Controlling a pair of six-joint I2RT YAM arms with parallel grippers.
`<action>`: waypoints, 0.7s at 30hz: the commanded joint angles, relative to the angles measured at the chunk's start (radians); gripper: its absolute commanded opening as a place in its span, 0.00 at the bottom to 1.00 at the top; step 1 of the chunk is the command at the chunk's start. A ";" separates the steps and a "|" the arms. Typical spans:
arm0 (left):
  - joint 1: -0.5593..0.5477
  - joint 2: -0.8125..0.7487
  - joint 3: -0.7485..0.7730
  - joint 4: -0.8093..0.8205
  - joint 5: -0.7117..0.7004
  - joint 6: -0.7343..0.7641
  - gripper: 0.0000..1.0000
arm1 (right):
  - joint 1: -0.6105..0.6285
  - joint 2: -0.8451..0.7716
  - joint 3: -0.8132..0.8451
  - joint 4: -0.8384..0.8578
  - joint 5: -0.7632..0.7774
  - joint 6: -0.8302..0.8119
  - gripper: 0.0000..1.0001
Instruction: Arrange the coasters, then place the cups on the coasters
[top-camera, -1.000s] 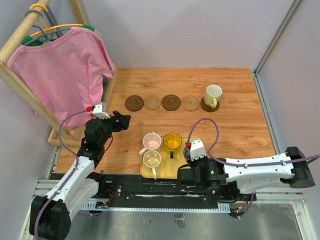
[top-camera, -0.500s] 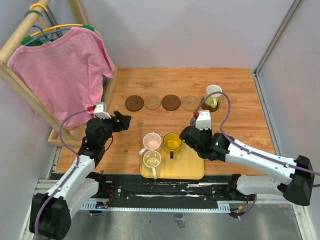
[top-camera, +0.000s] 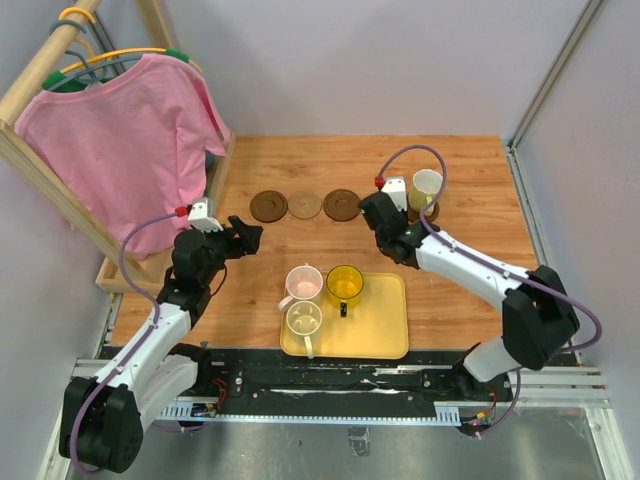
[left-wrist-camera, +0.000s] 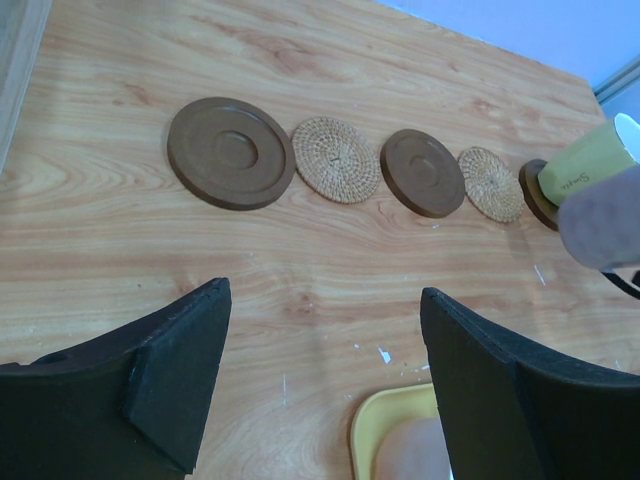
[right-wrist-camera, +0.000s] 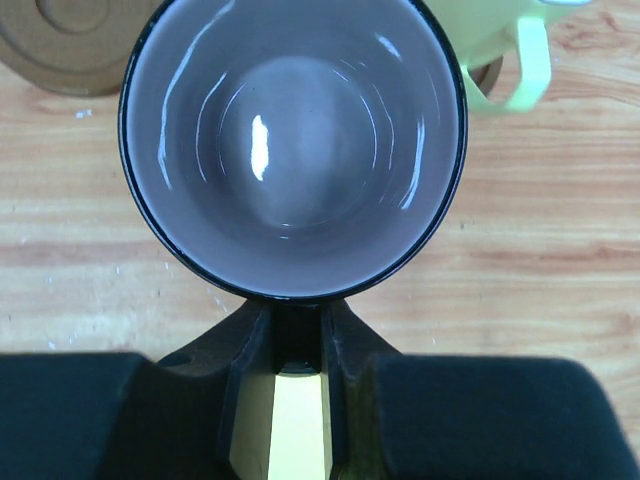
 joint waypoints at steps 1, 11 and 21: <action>0.004 -0.006 0.038 0.009 -0.018 0.012 0.80 | -0.062 0.077 0.093 0.142 -0.038 -0.065 0.01; 0.005 -0.004 0.042 0.002 -0.032 0.021 0.80 | -0.136 0.234 0.180 0.243 -0.107 -0.125 0.01; 0.004 0.020 0.043 0.015 -0.029 0.022 0.80 | -0.181 0.297 0.205 0.300 -0.135 -0.154 0.01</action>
